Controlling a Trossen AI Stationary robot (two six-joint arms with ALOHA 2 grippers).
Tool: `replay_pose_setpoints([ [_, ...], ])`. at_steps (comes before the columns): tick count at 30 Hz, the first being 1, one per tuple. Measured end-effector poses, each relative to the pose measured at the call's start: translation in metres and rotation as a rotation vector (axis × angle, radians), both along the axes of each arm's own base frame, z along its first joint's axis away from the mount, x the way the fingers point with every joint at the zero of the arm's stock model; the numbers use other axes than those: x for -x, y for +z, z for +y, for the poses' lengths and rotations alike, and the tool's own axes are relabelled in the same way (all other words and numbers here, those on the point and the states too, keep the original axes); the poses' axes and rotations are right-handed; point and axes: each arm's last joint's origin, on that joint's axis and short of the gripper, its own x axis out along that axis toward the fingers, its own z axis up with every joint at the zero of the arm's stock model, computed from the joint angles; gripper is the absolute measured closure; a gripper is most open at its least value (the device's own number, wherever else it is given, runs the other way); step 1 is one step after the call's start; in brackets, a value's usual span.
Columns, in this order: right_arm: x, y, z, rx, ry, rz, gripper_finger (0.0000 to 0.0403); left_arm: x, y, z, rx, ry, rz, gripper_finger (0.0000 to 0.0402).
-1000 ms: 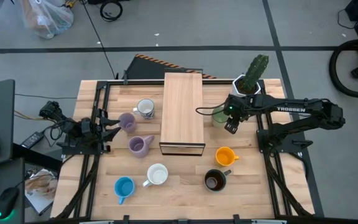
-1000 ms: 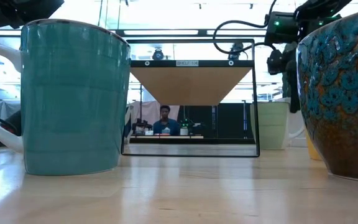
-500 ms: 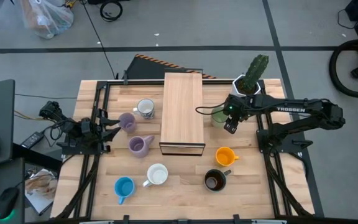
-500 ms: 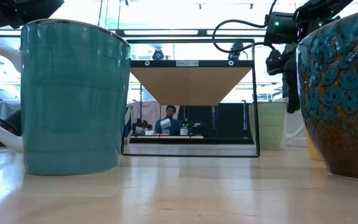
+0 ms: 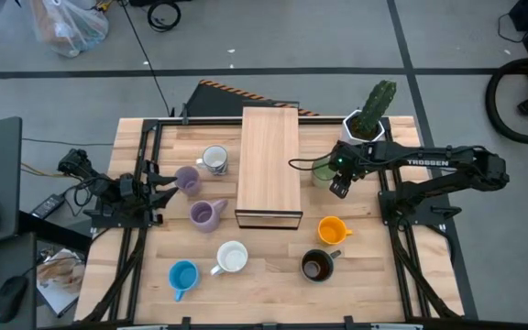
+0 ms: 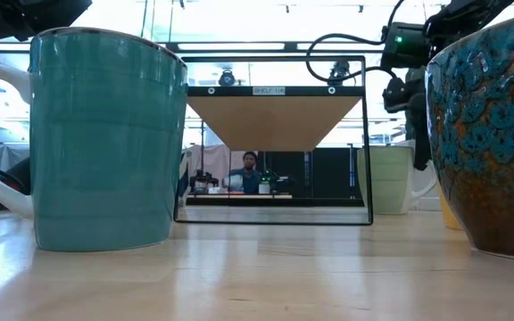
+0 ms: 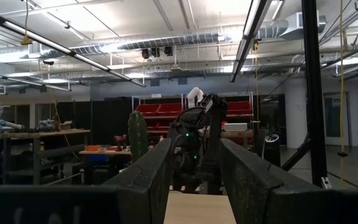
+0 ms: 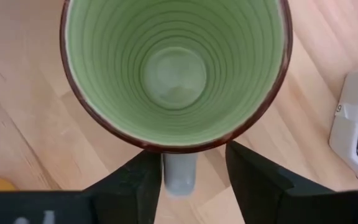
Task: Place coffee mugs
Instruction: Put the green mug on the shelf
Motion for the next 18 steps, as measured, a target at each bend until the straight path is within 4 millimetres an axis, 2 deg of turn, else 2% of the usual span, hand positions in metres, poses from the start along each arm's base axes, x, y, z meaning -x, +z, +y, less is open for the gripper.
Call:
replay_pose_setpoints([
  [13, 0.001, -0.008, 0.0, 0.026, 0.032, 0.003, 0.0331, 0.0, 0.0, 0.0, -0.006, 0.002, 0.002, 0.0262],
  [18, 0.0001, -0.0077, -0.0004, 0.044, 0.072, 0.002, 0.0332, 0.0, -0.0001, 0.0, -0.007, 0.003, 0.002, 0.0262],
])
